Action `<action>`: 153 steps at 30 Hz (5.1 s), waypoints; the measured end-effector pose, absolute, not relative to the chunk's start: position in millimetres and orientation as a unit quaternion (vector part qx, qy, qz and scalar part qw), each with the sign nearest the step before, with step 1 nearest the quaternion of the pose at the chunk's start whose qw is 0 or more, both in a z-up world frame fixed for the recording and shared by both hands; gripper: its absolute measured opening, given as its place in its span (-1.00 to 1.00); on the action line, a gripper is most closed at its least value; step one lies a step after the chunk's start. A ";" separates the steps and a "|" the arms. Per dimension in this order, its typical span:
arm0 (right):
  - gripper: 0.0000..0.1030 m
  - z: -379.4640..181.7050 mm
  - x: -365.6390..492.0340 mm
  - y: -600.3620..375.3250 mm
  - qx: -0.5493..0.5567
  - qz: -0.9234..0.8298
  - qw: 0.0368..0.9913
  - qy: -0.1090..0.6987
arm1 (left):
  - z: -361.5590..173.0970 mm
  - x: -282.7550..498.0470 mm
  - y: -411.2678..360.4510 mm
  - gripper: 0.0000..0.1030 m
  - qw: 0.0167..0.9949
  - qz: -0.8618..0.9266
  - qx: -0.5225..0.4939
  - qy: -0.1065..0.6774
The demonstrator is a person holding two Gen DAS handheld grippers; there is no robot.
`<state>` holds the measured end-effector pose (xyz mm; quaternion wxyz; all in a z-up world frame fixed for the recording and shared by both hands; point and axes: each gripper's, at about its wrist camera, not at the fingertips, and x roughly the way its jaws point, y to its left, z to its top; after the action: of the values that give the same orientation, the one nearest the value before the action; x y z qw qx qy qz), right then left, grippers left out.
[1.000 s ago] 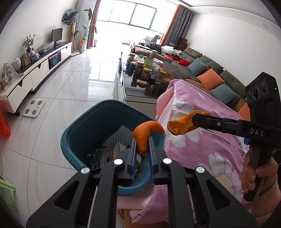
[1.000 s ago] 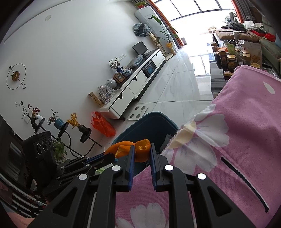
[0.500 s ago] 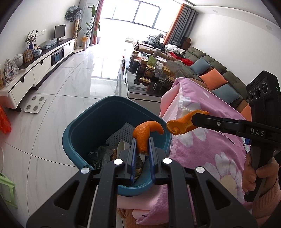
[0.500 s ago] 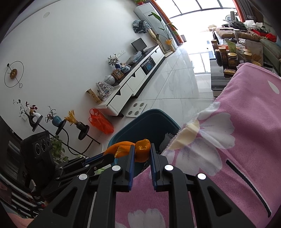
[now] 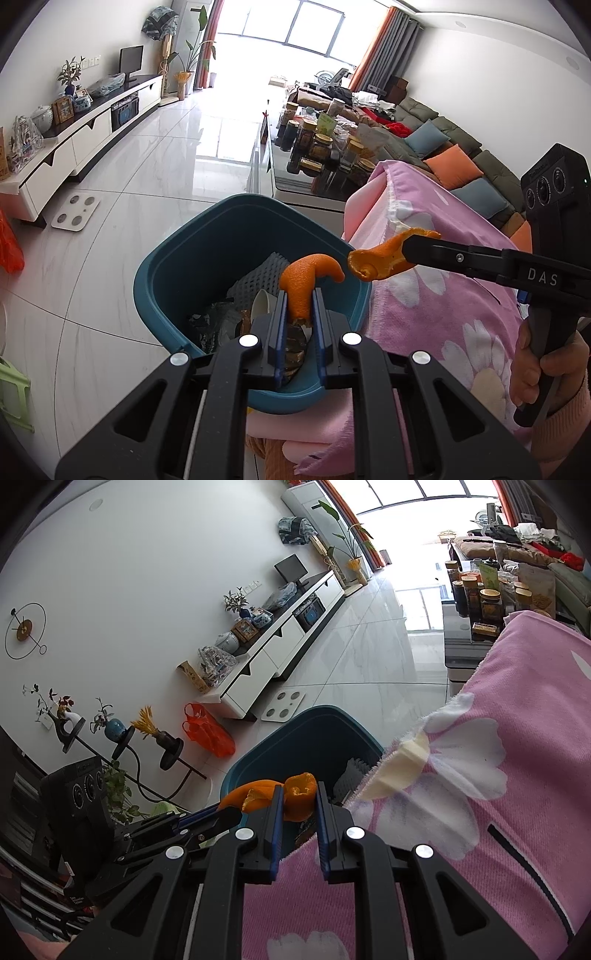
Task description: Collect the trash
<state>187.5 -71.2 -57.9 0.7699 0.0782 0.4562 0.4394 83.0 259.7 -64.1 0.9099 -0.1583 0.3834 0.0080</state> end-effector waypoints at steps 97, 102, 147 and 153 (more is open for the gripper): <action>0.87 -26.7 48.7 -285.0 0.023 0.147 0.968 0.200 | 1.1 29.8 83.6 0.89 0.982 -0.003 -0.022 0.189; 0.87 -28.2 32.8 -308.3 0.031 0.111 0.976 0.185 | 5.0 25.4 68.7 0.89 0.985 -0.005 -0.018 0.169; 0.87 -15.7 -14.3 -354.5 0.040 0.011 0.992 0.117 | 14.0 2.5 23.9 0.89 0.994 -0.014 0.021 0.106; 0.87 -15.2 -14.9 -355.5 0.041 0.009 0.992 0.116 | 15.4 -0.7 23.4 0.89 0.994 -0.010 0.021 0.103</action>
<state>-14.9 -355.5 -15.2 0.9924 0.0407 0.1158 0.0092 -0.7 23.4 15.4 0.9944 0.0211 0.1032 -0.0101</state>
